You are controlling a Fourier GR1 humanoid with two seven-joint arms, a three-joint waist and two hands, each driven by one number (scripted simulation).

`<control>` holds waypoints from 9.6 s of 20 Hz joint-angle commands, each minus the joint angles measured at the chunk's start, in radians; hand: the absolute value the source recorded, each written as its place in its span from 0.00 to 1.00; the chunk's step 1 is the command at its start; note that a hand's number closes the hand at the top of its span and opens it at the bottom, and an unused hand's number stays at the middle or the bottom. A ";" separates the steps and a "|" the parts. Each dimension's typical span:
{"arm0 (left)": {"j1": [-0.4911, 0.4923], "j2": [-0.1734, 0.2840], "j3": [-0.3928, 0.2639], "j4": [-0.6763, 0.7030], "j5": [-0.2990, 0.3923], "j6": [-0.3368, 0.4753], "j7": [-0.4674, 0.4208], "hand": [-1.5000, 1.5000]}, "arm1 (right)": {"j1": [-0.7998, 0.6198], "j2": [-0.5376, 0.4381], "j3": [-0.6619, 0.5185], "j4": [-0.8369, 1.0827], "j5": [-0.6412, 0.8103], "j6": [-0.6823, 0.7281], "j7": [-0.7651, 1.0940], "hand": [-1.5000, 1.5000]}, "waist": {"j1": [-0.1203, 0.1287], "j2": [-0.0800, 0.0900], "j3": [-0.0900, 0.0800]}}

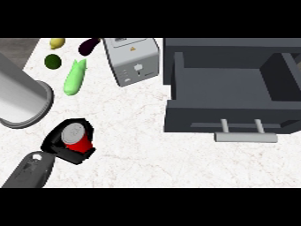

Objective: Pick up the can, place it into the drawer and close the drawer

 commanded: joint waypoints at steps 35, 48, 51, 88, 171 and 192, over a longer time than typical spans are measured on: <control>-0.552 -0.319 -0.003 -0.614 -0.056 0.854 0.982 1.00 | 0.028 0.013 -0.059 -0.017 -0.011 0.038 -0.028 0.00 | -0.029 0.004 0.000; -0.862 -0.320 -0.138 -0.274 0.112 1.054 0.937 1.00 | 0.027 0.037 0.003 -0.081 0.022 0.032 0.038 0.00 | -0.048 0.007 0.000; -0.972 -0.320 -0.098 -0.182 0.136 1.030 0.956 1.00 | -0.025 0.042 0.006 -0.060 0.043 -0.002 0.037 0.00 | -0.047 0.008 0.000; -1.107 -0.320 -0.425 0.305 0.415 1.127 0.627 1.00 | -0.194 -0.013 -0.015 0.065 0.032 0.000 0.030 0.00 | -0.121 0.033 0.002; -0.720 0.120 -0.475 -0.460 0.493 1.277 0.935 0.00 | -1.054 -0.121 0.096 1.520 1.303 -0.834 -0.194 0.00 | 0.060 0.018 0.001; -0.469 0.207 -0.460 -0.709 0.435 1.256 0.920 0.00 | -1.419 -0.154 0.003 1.904 1.323 -0.942 -0.158 0.00 | 0.084 0.033 0.001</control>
